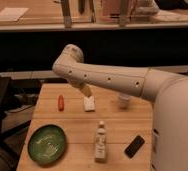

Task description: Place the pepper in the ceramic cup

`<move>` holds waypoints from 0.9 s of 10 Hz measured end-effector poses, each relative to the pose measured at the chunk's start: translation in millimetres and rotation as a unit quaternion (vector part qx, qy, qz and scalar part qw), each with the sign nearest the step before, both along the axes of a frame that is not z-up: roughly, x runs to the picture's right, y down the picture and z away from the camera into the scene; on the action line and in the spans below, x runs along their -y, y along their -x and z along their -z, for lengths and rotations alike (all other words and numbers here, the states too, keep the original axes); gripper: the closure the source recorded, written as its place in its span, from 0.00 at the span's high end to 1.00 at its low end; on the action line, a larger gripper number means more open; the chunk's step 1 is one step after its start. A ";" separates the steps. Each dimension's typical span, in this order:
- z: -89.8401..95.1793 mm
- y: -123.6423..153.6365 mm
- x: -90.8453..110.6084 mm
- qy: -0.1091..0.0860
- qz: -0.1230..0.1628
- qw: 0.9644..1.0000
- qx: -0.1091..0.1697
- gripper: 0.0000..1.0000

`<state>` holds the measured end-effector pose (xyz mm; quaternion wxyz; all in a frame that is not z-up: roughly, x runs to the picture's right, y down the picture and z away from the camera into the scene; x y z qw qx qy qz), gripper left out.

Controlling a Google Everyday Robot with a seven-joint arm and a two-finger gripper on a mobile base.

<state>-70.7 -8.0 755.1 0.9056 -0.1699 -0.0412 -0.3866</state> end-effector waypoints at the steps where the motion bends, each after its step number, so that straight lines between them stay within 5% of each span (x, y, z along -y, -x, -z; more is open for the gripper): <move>1: -2.5 0.5 0.3 0.000 0.002 1.000 0.001 0.80; 9: -21.9 32.9 10.9 0.000 0.030 0.999 0.022 0.80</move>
